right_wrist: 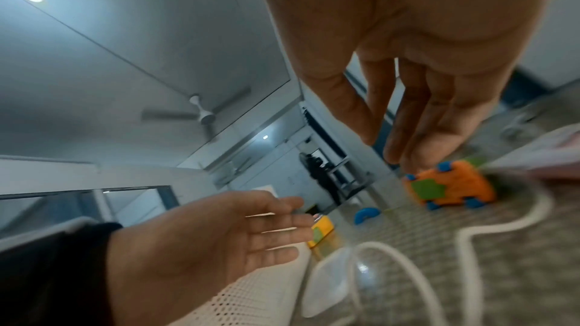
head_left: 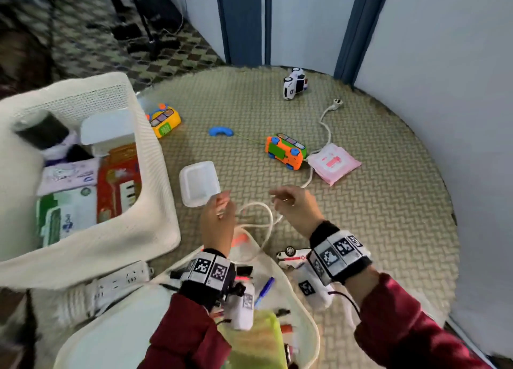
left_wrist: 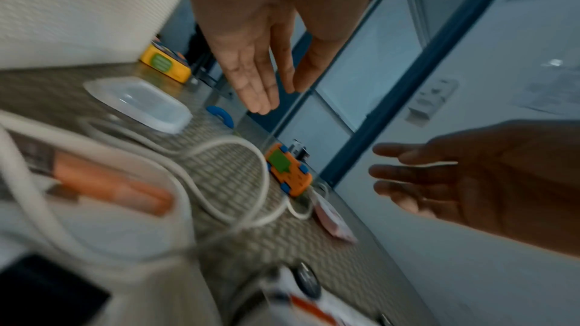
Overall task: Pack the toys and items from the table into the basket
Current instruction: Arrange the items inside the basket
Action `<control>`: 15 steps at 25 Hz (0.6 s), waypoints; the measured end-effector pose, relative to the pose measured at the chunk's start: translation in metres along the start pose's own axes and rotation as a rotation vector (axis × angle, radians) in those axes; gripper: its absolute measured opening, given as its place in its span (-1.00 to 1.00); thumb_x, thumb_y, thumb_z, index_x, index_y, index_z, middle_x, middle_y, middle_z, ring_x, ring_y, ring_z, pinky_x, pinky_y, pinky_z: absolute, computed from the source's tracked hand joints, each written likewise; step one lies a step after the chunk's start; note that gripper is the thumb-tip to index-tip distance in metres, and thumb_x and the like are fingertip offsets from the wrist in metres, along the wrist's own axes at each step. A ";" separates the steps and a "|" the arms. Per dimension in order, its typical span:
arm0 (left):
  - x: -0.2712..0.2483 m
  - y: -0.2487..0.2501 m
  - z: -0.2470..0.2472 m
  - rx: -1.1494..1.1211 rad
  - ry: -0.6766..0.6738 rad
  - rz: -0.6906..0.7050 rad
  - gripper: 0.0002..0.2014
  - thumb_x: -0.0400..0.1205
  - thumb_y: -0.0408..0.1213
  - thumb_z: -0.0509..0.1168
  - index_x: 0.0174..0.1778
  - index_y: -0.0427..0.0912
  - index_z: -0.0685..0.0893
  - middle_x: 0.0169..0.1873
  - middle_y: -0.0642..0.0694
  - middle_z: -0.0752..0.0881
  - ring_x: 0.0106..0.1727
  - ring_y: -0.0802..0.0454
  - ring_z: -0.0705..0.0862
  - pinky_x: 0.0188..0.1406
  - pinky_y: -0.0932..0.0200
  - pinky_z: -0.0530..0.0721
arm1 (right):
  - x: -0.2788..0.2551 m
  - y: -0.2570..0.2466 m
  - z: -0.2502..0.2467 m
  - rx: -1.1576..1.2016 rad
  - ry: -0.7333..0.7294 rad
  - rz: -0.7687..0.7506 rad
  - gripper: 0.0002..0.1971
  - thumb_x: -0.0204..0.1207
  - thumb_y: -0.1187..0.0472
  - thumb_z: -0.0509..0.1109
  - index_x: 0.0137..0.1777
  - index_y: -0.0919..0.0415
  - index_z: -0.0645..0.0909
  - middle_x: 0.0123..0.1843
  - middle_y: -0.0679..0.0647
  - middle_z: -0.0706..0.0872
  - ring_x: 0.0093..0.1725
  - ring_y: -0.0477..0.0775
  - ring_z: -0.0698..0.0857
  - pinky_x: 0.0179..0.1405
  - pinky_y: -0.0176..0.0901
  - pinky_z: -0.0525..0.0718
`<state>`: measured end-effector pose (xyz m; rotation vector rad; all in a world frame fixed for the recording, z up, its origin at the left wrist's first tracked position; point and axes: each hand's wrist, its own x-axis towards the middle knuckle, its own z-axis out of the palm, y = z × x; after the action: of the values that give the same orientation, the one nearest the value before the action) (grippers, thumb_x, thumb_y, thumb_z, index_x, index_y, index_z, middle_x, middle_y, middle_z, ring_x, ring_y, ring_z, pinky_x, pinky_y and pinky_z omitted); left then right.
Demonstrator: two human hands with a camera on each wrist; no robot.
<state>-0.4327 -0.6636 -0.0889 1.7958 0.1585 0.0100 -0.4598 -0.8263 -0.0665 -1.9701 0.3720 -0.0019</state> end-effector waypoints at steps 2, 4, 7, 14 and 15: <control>0.026 -0.012 -0.014 0.004 0.108 -0.038 -0.74 0.64 -0.49 0.25 0.24 -0.31 0.62 0.07 -0.09 0.65 0.12 0.05 0.59 -0.04 0.43 0.45 | 0.037 -0.008 0.039 0.041 -0.097 0.030 -0.76 0.44 0.41 0.31 -0.07 0.11 0.73 -0.14 0.17 0.77 -0.13 0.16 0.69 0.10 0.13 0.69; 0.051 -0.031 -0.022 0.023 0.158 -0.076 -0.69 0.65 -0.51 0.24 0.33 -0.33 0.56 0.17 -0.15 0.60 0.17 -0.01 0.56 -0.09 0.53 0.41 | 0.071 -0.010 0.075 0.058 -0.184 0.117 -0.75 0.45 0.41 0.27 -0.11 0.07 0.70 -0.26 0.09 0.71 -0.16 0.18 0.68 0.10 0.21 0.69; 0.084 -0.064 -0.026 0.076 0.166 -0.170 -0.61 0.65 -0.48 0.26 0.42 -0.28 0.48 0.31 -0.20 0.57 0.24 -0.14 0.59 0.17 0.19 0.53 | 0.104 -0.011 0.113 -0.045 -0.253 0.182 -0.72 0.51 0.40 0.22 0.14 0.28 0.69 -0.22 0.08 0.65 -0.12 0.16 0.64 0.08 0.07 0.64; 0.127 -0.114 -0.025 0.228 0.128 -0.319 -0.40 0.52 -0.39 0.39 0.50 -0.27 0.40 0.43 -0.25 0.51 0.34 -0.11 0.53 0.37 -0.03 0.47 | 0.131 0.005 0.149 -0.246 -0.322 0.241 -0.54 0.45 0.30 0.20 0.35 0.04 0.59 0.37 0.16 0.60 0.36 0.26 0.56 0.38 0.11 0.52; 0.128 -0.117 -0.024 0.243 0.107 -0.328 -0.37 0.50 -0.38 0.40 0.51 -0.26 0.38 0.44 -0.27 0.50 0.39 -0.17 0.52 0.39 -0.06 0.47 | 0.135 0.011 0.155 -0.255 -0.332 0.231 -0.53 0.40 0.24 0.18 0.32 0.02 0.61 0.36 0.19 0.59 0.36 0.29 0.55 0.38 0.18 0.51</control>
<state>-0.3198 -0.6002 -0.2070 1.9928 0.5488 -0.1529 -0.3079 -0.7276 -0.1644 -2.1191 0.3923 0.5375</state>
